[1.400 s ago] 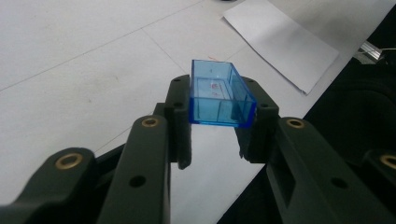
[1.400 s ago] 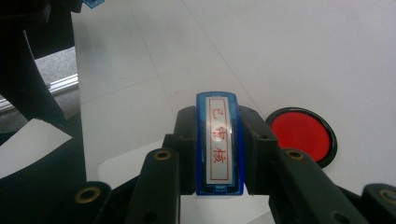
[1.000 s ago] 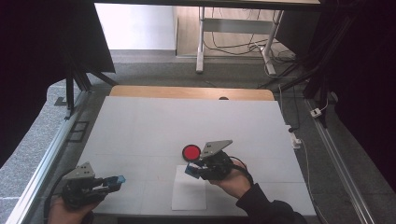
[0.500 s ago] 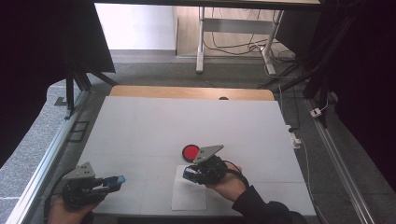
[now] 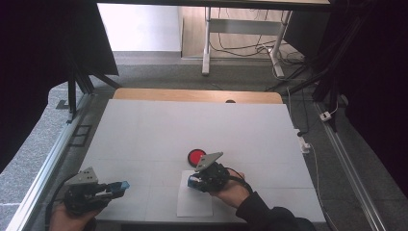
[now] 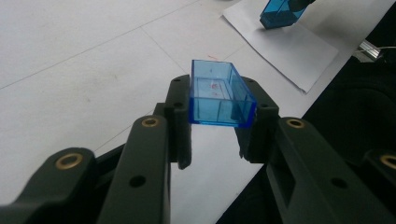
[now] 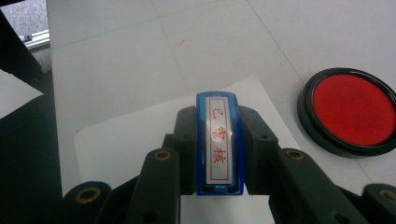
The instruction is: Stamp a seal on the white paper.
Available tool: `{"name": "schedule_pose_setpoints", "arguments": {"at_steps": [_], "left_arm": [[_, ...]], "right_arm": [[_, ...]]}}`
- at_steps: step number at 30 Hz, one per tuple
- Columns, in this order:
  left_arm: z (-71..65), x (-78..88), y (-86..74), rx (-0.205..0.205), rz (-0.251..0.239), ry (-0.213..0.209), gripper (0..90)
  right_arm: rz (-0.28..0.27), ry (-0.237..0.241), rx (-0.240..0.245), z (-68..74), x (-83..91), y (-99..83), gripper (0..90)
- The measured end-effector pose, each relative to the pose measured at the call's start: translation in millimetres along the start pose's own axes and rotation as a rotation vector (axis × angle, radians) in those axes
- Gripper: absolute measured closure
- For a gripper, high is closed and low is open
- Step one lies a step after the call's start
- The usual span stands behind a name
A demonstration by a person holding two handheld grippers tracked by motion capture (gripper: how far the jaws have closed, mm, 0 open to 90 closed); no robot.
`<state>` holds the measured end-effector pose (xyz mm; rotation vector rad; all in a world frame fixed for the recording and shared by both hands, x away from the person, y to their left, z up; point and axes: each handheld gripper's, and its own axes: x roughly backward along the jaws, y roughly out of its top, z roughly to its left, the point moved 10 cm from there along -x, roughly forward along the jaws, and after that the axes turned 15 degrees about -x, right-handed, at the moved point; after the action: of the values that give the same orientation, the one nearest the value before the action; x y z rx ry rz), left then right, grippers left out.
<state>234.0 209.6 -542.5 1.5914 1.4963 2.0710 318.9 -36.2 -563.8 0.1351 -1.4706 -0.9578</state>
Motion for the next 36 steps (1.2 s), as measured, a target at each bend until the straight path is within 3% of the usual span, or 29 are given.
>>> {"name": "schedule_pose_setpoints", "arguments": {"at_steps": [15, 29, 32, 36], "left_arm": [[-0.2, -0.8, -0.1, 0.0, 0.004, 0.002, 67.9], [-0.2, -1.3, -0.3, 0.0, 0.01, 0.002, 67.9], [-0.2, -1.3, -0.3, 0.0, 0.01, 0.002, 67.9], [-0.2, -1.5, -0.4, -0.001, 0.012, 0.004, 67.9]], "right_arm": [[0.024, -0.012, -0.009, -6.5, -6.3, -5.5, 71.9], [0.017, -0.101, 0.088, 1.4, -7.4, -6.9, 72.0], [0.021, -0.102, 0.081, 0.1, -7.0, -7.4, 72.1], [0.011, -0.051, 0.027, -3.0, -7.0, -7.3, 72.1]]}}
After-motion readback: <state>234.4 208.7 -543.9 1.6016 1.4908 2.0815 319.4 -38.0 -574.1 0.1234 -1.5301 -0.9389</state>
